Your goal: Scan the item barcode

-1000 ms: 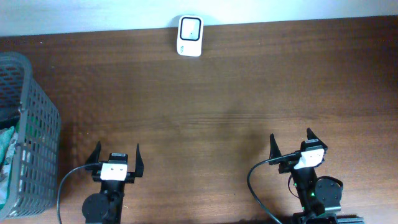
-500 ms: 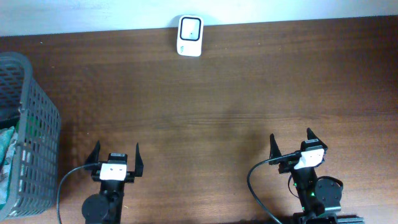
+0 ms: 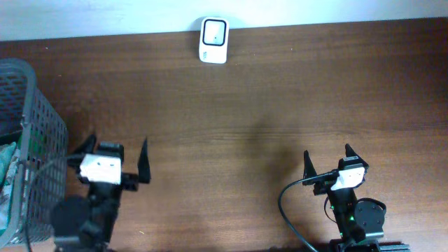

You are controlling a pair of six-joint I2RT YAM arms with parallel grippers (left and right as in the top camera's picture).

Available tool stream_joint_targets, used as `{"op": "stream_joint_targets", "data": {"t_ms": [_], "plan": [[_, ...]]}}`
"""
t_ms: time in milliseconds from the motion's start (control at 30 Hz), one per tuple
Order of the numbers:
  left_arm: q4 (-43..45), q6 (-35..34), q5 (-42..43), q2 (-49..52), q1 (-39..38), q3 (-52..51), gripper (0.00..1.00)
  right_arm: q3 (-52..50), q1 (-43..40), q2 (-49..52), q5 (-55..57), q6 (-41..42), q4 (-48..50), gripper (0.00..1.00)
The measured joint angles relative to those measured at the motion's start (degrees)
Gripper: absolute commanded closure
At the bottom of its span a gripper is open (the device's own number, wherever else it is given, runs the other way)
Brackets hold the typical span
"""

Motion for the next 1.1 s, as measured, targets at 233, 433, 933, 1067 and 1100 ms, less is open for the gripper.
{"op": "stream_joint_targets", "data": {"t_ms": [233,433,933,1067,1100], "plan": [[-37.62,-0.04,2.36,32.85,0.0,39.56,0.01,0.0,0.0,0.02,0.0,0.0,0.0,0.02],[-43.23,-0.02,6.62,50.82,0.02,48.3,0.01,0.0,0.0,0.0,0.0,0.0,0.0,0.02],[-44.04,-31.26,-4.98,64.89,48.09,66.58,0.06,0.0,0.0,0.0,-0.02,0.07,0.0,0.02],[-45.81,-27.34,-2.58,75.38,48.02,66.66,0.06,0.0,0.0,0.0,0.0,0.04,0.0,0.02],[-46.21,-25.27,-0.79,78.44,48.02,66.66,0.08,0.0,0.0,0.0,-0.02,-0.02,0.0,0.02]]}}
